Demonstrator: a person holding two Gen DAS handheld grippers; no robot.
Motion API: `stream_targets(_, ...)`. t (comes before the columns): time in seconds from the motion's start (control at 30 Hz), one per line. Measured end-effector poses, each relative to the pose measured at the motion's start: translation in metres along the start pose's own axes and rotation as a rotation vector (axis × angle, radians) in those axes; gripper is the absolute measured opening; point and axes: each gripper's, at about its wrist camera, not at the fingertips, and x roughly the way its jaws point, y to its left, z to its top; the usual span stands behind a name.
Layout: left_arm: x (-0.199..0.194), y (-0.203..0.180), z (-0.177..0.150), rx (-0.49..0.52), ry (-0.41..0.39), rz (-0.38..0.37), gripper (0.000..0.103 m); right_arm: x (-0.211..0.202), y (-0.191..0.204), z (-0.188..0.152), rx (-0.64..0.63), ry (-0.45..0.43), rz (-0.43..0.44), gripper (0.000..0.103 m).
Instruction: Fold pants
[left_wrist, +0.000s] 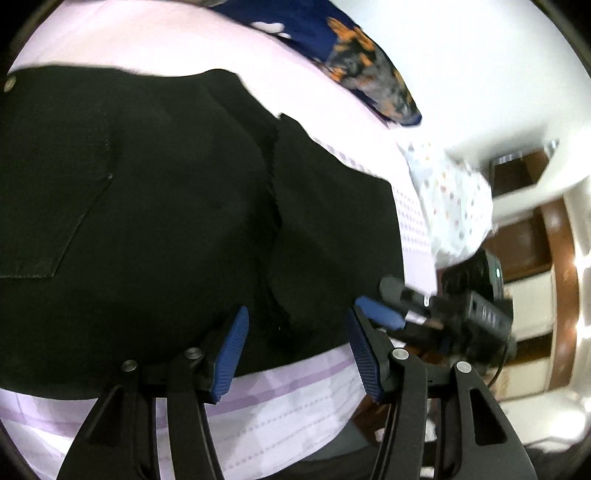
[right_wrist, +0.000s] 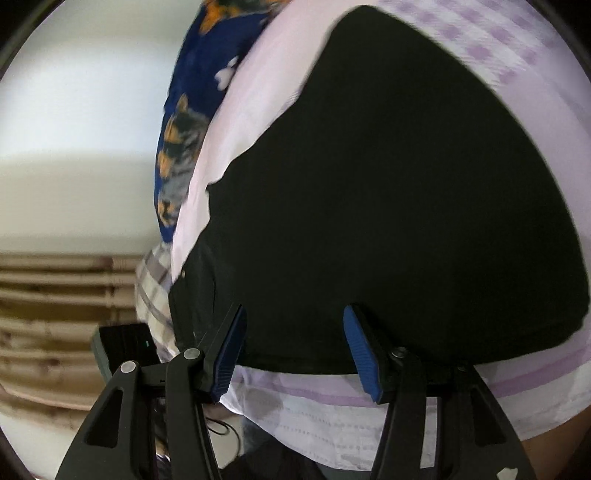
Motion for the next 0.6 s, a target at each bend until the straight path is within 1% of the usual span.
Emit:
stream_targets(0.07,0.003,0.004,0.004,-0.036,0.002,-0.018,0.055,0.001,0.003,-0.001,-0.018,0.021,0.007,0.053)
stream_targets(0.1,0.006,0.005,0.005,-0.046,0.007,-0.022,0.055,0.0,0.003,-0.001,-0.014,0.018,0.013,0.053)
stream_targets(0.17,0.012,0.007,0.007,-0.073,0.029,-0.033,0.055,-0.007,0.003,-0.002,-0.013,-0.018,0.013,0.054)
stream_targets(0.27,0.023,0.01,0.006,-0.117,0.08,-0.045,0.055,-0.025,0.005,0.002,-0.032,-0.104,-0.009,0.055)
stream_targets(0.33,0.026,0.011,0.005,-0.133,0.092,-0.051,0.055,-0.035,0.002,0.004,-0.028,-0.145,-0.013,0.056)
stream_targets(0.43,0.029,0.012,0.006,-0.156,0.102,-0.063,0.056,-0.04,-0.003,0.008,-0.004,-0.166,-0.006,0.057)
stream_targets(0.5,0.033,0.012,0.007,-0.179,0.113,-0.085,0.056,-0.041,-0.007,0.01,0.006,-0.168,-0.005,0.057)
stream_targets(0.6,0.04,0.008,0.009,-0.183,0.12,-0.099,0.056,-0.044,-0.009,0.012,0.009,-0.178,-0.007,0.057)
